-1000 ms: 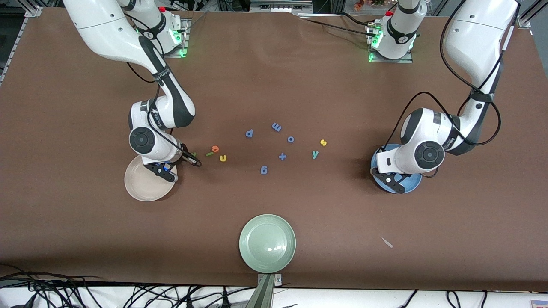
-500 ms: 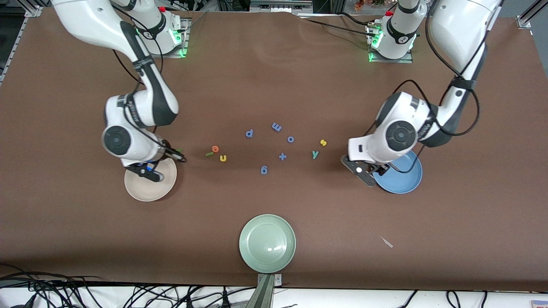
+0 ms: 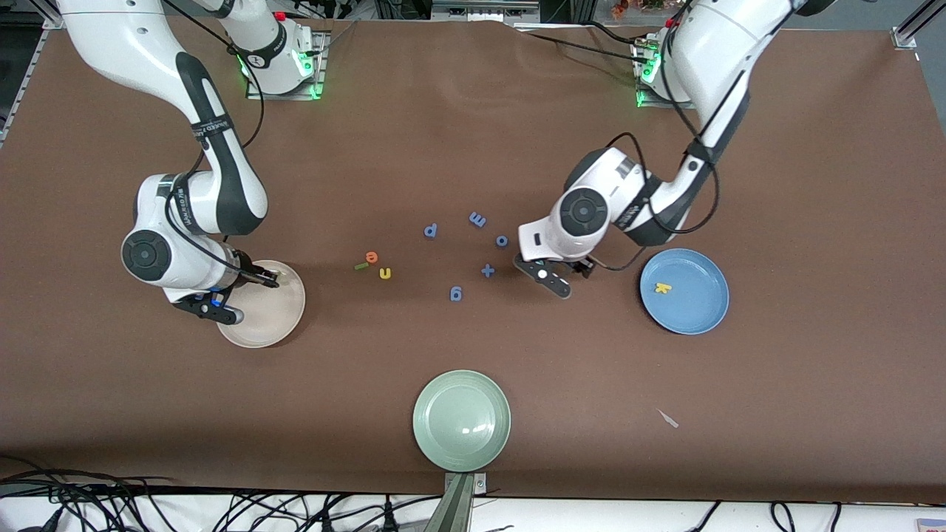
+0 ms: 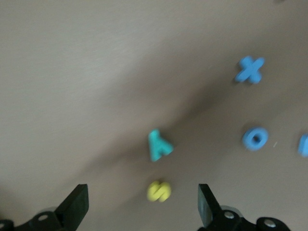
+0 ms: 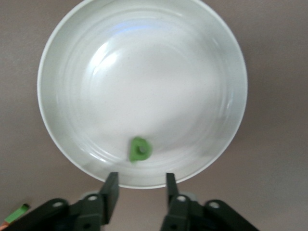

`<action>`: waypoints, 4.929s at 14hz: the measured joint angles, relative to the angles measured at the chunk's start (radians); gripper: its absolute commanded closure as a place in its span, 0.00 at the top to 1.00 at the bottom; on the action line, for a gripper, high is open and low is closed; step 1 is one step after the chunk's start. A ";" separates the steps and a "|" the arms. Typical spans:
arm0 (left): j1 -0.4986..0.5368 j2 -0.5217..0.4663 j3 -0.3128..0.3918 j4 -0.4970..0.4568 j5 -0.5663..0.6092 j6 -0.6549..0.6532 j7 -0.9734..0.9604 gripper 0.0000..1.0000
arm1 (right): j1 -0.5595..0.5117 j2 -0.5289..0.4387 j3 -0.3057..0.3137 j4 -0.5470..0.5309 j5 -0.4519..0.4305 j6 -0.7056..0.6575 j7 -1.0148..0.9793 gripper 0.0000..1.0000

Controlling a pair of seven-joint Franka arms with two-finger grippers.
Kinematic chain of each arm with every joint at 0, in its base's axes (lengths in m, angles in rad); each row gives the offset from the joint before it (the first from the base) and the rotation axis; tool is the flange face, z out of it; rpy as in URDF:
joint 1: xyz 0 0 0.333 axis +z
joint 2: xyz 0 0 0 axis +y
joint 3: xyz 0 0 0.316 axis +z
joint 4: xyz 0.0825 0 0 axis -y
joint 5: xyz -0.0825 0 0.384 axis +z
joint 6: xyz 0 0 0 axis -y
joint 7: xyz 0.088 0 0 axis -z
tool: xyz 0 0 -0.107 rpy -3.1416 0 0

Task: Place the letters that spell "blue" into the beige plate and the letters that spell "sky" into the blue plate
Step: 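Grasp green l with the right gripper while the left gripper carries teal y, then carry green l to the cream plate while the left gripper drops y, then reach the right gripper to orange e while the left gripper grasps yellow s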

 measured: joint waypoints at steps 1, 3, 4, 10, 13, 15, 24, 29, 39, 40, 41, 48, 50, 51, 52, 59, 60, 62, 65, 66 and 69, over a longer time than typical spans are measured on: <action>-0.012 0.023 0.001 0.000 0.000 0.030 -0.040 1.00 | 0.004 -0.001 0.004 0.001 0.000 0.000 0.011 0.52; -0.026 0.074 0.006 0.000 0.007 0.092 -0.092 0.97 | 0.008 -0.001 0.026 0.003 0.002 0.001 0.070 0.52; -0.028 0.094 0.008 0.001 0.036 0.109 -0.106 0.82 | 0.010 -0.001 0.048 0.003 0.003 0.005 0.121 0.52; -0.030 0.106 0.008 0.014 0.101 0.112 -0.150 0.00 | 0.073 0.033 0.180 0.001 0.004 0.094 0.473 0.52; -0.026 0.102 0.010 0.027 0.102 0.078 -0.158 0.00 | 0.135 0.066 0.181 -0.003 0.004 0.142 0.559 0.52; -0.022 0.100 0.011 0.035 0.102 0.044 -0.158 0.00 | 0.141 0.077 0.180 -0.014 0.004 0.159 0.563 0.52; 0.207 -0.048 0.021 0.056 0.113 -0.152 0.232 0.00 | 0.139 0.094 0.175 -0.058 0.002 0.240 0.563 0.35; 0.374 -0.046 0.023 -0.007 0.113 -0.168 0.508 0.34 | 0.138 0.097 0.175 -0.057 0.002 0.251 0.563 0.00; 0.404 -0.048 -0.131 -0.016 0.113 -0.215 0.416 1.00 | 0.125 0.015 -0.036 0.074 -0.002 -0.073 0.101 0.17; 0.395 -0.047 -0.160 -0.016 0.107 -0.221 0.325 1.00 | 0.123 0.015 -0.058 0.074 -0.002 -0.075 0.050 0.23; 0.381 -0.047 -0.180 -0.017 0.098 -0.224 0.224 1.00 | 0.120 0.017 -0.070 0.074 -0.002 -0.075 0.022 0.32; 0.261 -0.025 -0.193 -0.029 0.077 -0.205 -0.480 1.00 | 0.131 0.021 -0.059 0.074 0.007 -0.075 0.067 0.51; 0.249 -0.022 -0.193 -0.064 0.077 -0.130 -0.660 1.00 | 0.134 0.023 -0.009 0.074 0.031 -0.072 0.170 0.51; 0.246 -0.021 -0.193 -0.090 0.077 -0.084 -0.746 1.00 | 0.138 0.025 0.017 0.074 0.046 -0.068 0.219 0.51; 0.245 -0.021 -0.194 -0.118 0.077 -0.035 -0.840 1.00 | 0.144 0.029 0.044 0.071 0.054 -0.057 0.268 0.51; 0.243 -0.023 -0.205 -0.307 0.081 0.298 -1.246 0.98 | 0.253 0.090 0.083 0.027 0.058 0.108 0.485 0.51; 0.243 -0.023 -0.206 -0.332 0.083 0.330 -1.263 0.86 | 0.258 0.094 0.083 0.017 0.058 0.128 0.489 0.51; 0.243 -0.024 -0.206 -0.349 0.083 0.350 -1.273 0.55 | 0.259 0.100 0.083 -0.006 0.058 0.161 0.490 0.51; 0.245 -0.027 -0.205 -0.349 0.083 0.351 -1.283 0.42 | 0.259 0.101 0.082 -0.027 0.058 0.185 0.490 0.51; 0.248 -0.028 -0.204 -0.349 0.083 0.351 -1.284 0.41 | 0.260 0.100 0.082 -0.031 0.058 0.194 0.492 0.51; 0.259 -0.032 -0.203 -0.349 0.084 0.352 -1.284 0.19 | 0.272 0.101 0.083 -0.049 0.058 0.221 0.513 0.50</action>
